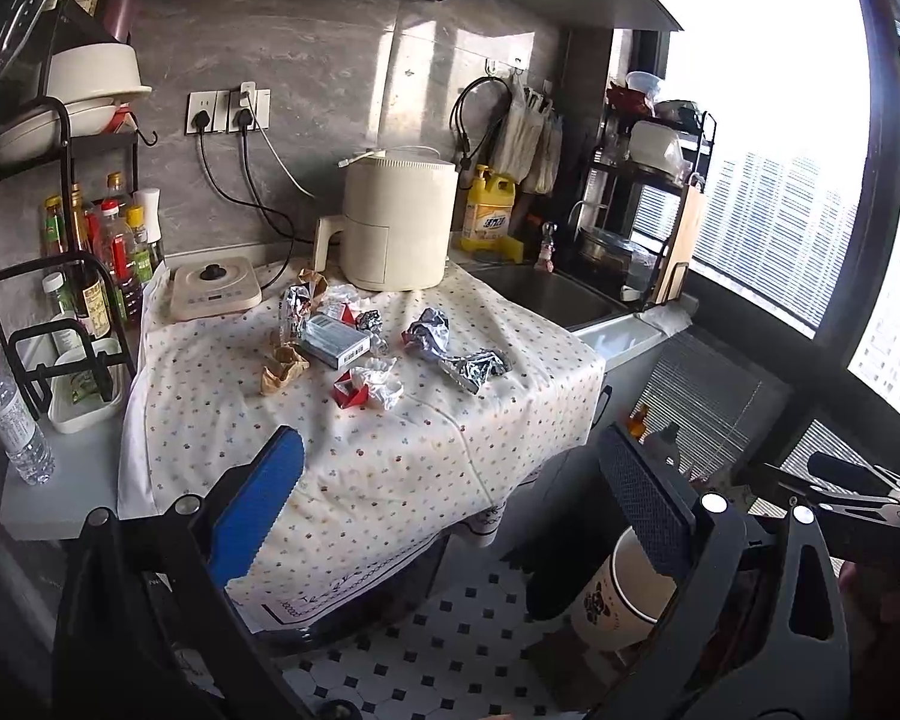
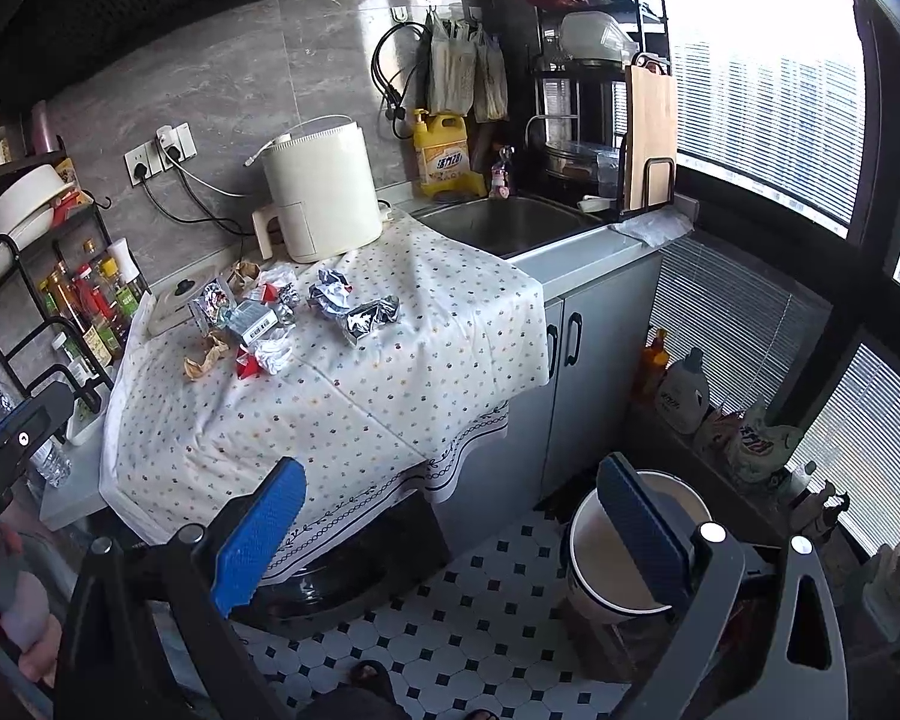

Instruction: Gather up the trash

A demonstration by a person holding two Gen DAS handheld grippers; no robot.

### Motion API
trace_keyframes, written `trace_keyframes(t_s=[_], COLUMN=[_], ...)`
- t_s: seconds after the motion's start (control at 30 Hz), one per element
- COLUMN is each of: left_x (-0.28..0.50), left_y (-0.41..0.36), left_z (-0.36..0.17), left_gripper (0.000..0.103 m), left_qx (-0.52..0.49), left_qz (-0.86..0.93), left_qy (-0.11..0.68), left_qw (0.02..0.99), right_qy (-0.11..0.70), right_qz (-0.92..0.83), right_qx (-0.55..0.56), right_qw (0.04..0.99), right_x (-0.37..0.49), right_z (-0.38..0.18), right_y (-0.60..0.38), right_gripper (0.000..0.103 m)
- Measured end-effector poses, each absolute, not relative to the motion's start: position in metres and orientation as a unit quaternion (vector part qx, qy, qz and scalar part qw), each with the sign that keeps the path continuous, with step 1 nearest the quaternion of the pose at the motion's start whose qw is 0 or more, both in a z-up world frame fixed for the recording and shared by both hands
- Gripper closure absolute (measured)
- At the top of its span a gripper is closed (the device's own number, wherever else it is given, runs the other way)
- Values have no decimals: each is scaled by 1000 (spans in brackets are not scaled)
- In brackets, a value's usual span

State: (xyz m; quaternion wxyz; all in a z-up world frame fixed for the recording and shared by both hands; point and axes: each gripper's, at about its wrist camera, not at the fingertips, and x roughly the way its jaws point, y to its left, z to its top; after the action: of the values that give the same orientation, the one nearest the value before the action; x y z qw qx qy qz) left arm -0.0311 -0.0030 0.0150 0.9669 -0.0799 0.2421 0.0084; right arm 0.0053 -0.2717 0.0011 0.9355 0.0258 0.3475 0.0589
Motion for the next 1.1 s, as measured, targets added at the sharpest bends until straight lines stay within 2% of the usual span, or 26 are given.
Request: trace_keyframes(t_s=[0.2, 0.83, 1.1], left_x=[-27, 34, 88], left_y=[19, 83, 133], left_z=[2, -38, -80], left_gripper=[5, 5, 5], left_qx=[-95, -108, -150], left_qz=[12, 28, 27], left_qy=[228, 260, 296], left_qw=[969, 959, 943], right_qy=[358, 392, 410], right_qz=[74, 95, 121], right_qx=[37, 28, 44], right_qw=[930, 914, 903], right_x=[14, 88, 145], right_z=[-8, -40, -55], right_y=[-260, -208, -174], right_gripper=[8, 8, 14])
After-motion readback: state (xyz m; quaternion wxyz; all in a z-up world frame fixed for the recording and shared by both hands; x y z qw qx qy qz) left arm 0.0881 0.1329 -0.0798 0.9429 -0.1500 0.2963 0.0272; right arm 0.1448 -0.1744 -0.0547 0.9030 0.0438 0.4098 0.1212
